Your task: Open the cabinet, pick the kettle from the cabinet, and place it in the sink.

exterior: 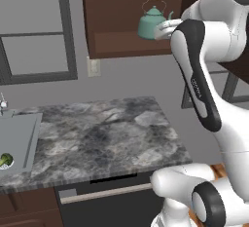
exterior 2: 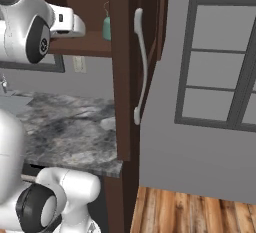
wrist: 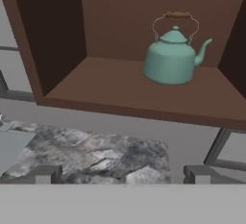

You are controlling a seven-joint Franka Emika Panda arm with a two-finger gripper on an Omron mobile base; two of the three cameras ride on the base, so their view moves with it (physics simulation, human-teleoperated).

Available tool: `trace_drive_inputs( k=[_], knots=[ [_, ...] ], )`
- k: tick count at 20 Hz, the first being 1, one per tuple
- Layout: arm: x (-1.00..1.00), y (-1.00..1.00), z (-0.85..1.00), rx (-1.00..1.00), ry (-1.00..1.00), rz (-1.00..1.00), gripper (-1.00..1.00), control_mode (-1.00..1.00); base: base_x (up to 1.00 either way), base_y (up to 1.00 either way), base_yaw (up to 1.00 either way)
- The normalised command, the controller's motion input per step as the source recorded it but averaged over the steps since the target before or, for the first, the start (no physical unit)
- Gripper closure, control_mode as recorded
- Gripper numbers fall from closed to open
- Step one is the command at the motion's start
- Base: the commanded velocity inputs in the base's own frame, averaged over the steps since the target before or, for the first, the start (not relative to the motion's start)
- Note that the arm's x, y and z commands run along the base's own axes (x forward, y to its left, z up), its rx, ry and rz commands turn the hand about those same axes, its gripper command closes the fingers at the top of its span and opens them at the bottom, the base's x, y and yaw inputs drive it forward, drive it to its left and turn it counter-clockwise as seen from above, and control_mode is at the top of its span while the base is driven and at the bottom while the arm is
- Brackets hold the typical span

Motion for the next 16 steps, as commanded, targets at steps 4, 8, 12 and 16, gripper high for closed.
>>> trace_drive_inputs(
  k=[4, 8, 12, 16],
  knots=[
    [0.37, 0.00, 0.03, 0.00, 0.00, 0.00, -1.00, -1.00, 0.00, 0.00, 0.00],
    [0.31, 0.00, 0.00, 0.00, -0.02, 0.00, -1.00, -1.00, 0.00, 0.00, 0.00],
    [0.32, 0.00, 0.00, 0.00, -0.04, -0.01, -1.00, -1.00, 0.00, 0.00, 0.00],
    [0.30, 0.00, 0.00, 0.00, -0.08, -0.02, -1.00, -1.00, 0.00, 0.00, 0.00]
  ],
)
